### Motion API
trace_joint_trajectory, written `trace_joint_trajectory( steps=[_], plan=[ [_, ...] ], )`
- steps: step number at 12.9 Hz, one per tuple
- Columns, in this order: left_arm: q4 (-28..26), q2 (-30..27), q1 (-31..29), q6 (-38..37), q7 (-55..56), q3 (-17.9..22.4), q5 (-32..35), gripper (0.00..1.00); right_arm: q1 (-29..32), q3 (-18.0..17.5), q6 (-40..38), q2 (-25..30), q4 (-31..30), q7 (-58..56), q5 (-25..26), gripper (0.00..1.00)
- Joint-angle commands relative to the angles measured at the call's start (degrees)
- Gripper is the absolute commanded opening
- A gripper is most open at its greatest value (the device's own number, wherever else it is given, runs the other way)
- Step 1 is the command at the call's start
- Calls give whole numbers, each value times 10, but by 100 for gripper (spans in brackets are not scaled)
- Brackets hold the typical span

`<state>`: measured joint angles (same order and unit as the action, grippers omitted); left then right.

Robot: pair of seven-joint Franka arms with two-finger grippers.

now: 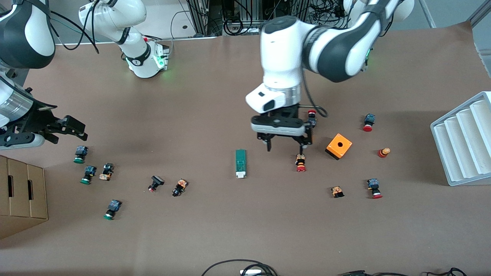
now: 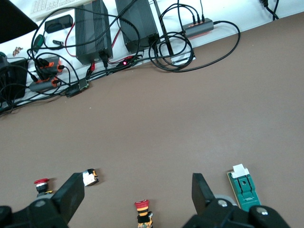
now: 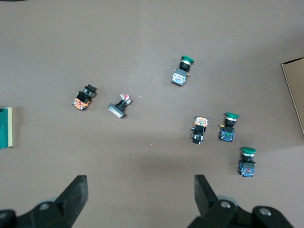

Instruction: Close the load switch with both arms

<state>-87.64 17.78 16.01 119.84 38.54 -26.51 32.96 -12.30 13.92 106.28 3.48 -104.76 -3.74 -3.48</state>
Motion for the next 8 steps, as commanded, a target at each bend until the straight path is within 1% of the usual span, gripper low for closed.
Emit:
trace_joint_trajectory(
  steps=[1, 4, 7, 8],
  plan=[
    [-7, -27, -34, -1, -33, -3, -78, 100, 0, 1, 2, -9, 17, 0, 12, 100],
    [-7, -44, -68, -25, -70, -3, -138, 100, 0, 1, 4, -12, 17, 1, 12, 100],
    [-6, -57, -102, -79, -115, -3, -151, 100, -4, 1, 5, -12, 18, 1, 12, 100],
    [-6, -63, -108, -94, -116, -3, -172, 100, -4, 1, 5, -12, 21, 1, 12, 100]
  ],
)
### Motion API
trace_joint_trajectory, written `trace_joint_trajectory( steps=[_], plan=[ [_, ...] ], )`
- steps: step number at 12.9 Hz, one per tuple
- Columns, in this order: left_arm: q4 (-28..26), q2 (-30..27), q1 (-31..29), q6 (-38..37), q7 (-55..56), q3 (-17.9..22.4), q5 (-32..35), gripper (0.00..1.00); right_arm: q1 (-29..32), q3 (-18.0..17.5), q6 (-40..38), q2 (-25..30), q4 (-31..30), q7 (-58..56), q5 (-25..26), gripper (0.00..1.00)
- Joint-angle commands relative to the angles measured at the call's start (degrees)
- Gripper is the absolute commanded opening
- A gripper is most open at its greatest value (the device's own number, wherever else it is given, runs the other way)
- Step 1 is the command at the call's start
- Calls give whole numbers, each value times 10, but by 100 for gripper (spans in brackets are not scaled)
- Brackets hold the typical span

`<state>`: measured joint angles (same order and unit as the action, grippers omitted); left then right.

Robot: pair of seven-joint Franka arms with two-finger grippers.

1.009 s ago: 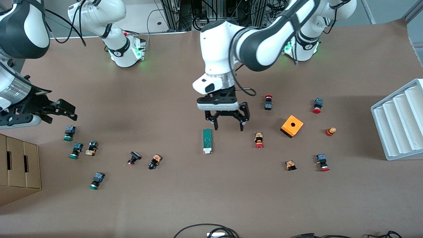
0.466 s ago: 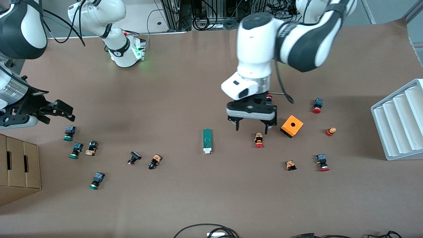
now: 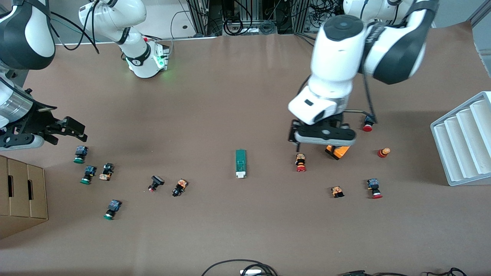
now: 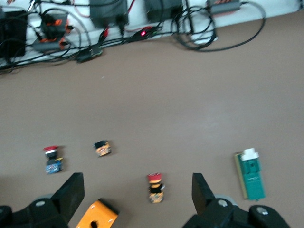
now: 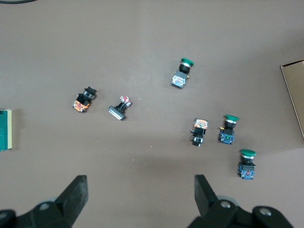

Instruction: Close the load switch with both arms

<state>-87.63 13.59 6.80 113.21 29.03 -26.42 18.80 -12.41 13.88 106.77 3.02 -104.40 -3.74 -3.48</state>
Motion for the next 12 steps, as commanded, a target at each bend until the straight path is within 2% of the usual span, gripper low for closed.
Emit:
trace_joint_trajectory(
  steps=[1, 2, 3, 5, 6, 11, 12],
  plan=[
    [-5, -23, -22, -43, -23, -4, -39, 100, -3, 1, 0, -7, 17, 1, 12, 100],
    [-1, -26, -29, -64, -25, -2, -40, 100, -3, 1, 0, -7, 17, 1, 12, 100],
    [8, -28, -31, -88, -27, 20, -56, 100, -3, 1, 0, -7, 17, 1, 12, 100],
    [12, -44, -31, -118, -61, 78, -140, 100, -3, 1, 0, -7, 17, 1, 12, 100],
    [13, -46, -31, -135, -73, 101, -152, 100, -3, 1, 0, -7, 18, 1, 11, 100],
    [11, -52, -35, -178, -82, 203, -156, 100, -2, 1, 12, -9, 17, 1, 12, 100],
    [12, -52, -36, -183, -96, 208, -156, 100, -2, 1, 12, -9, 17, 1, 12, 100]
  ],
)
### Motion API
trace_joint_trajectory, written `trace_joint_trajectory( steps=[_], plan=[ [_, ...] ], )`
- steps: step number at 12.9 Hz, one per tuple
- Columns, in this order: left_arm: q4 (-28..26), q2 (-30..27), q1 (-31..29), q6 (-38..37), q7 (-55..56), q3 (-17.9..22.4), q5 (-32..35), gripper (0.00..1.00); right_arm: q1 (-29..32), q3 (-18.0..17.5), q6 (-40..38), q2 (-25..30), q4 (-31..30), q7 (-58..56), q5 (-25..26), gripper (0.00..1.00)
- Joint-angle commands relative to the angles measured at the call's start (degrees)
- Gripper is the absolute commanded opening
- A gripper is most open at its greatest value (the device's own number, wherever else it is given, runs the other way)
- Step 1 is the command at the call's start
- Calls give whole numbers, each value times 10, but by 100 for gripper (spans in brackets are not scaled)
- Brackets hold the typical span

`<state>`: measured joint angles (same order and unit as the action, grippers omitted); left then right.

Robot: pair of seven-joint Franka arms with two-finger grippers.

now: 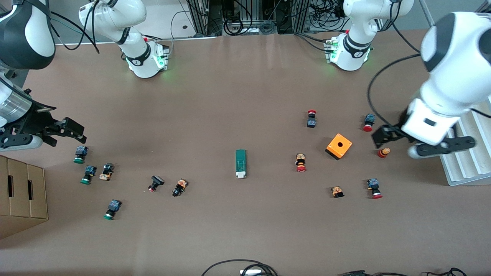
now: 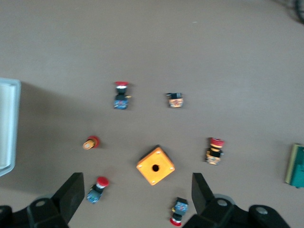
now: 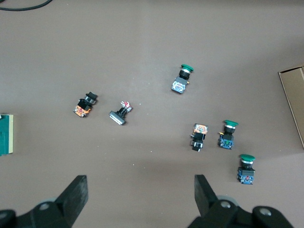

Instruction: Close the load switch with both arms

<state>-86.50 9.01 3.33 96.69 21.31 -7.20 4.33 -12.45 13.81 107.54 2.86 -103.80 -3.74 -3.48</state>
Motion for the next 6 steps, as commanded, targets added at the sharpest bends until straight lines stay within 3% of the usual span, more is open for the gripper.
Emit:
trace_joint_trajectory(
  steps=[1, 6],
  plan=[
    [5, -3, -7, -39, -25, 17, -8, 100, -2, 2, 4, -8, 11, 1, 11, 100],
    [7, -21, -75, -82, -64, 17, -58, 100, -2, 2, 4, -8, 11, 1, 12, 100]
  ],
)
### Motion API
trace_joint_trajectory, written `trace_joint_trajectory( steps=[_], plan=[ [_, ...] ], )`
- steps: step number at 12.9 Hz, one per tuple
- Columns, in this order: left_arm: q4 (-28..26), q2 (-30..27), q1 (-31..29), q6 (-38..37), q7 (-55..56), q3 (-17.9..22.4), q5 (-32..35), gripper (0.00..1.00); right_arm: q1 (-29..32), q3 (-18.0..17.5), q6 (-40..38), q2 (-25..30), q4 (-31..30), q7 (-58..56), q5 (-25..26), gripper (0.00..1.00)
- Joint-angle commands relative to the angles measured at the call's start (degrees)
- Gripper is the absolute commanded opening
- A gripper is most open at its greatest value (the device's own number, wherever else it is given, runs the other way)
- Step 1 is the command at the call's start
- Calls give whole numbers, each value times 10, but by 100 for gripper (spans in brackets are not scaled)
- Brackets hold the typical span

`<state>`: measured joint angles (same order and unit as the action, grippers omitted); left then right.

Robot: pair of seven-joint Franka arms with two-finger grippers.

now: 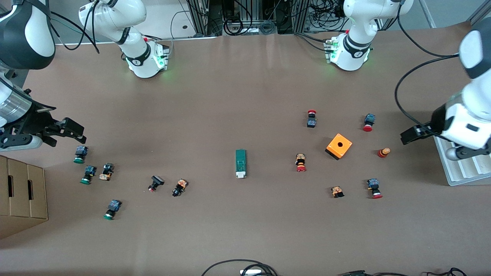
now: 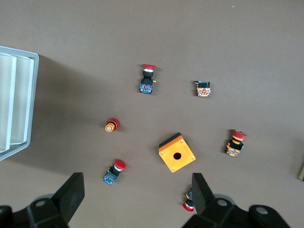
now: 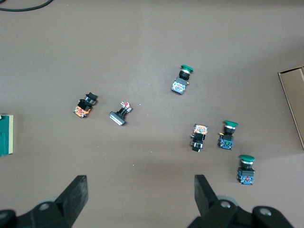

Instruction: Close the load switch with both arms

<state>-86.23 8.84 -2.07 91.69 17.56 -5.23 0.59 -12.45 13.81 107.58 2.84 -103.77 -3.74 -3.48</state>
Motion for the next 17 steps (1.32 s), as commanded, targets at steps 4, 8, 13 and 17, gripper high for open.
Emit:
trace_joint_trajectory(
  steps=[4, 8, 13, 17],
  plan=[
    [-16, -52, -23, -44, -30, -2, -16, 100, -2, 2, 3, -7, 11, 1, 12, 100],
    [-8, -47, -34, -63, -49, 16, -16, 100, -1, 2, 3, -7, 11, 1, 12, 100],
    [-7, -48, -36, -62, -52, 17, -9, 100, -1, 2, 3, -7, 11, 1, 12, 100],
    [-8, -50, -34, -48, -50, 16, 1, 100, -1, 2, 4, -7, 11, 1, 11, 100]
  ],
)
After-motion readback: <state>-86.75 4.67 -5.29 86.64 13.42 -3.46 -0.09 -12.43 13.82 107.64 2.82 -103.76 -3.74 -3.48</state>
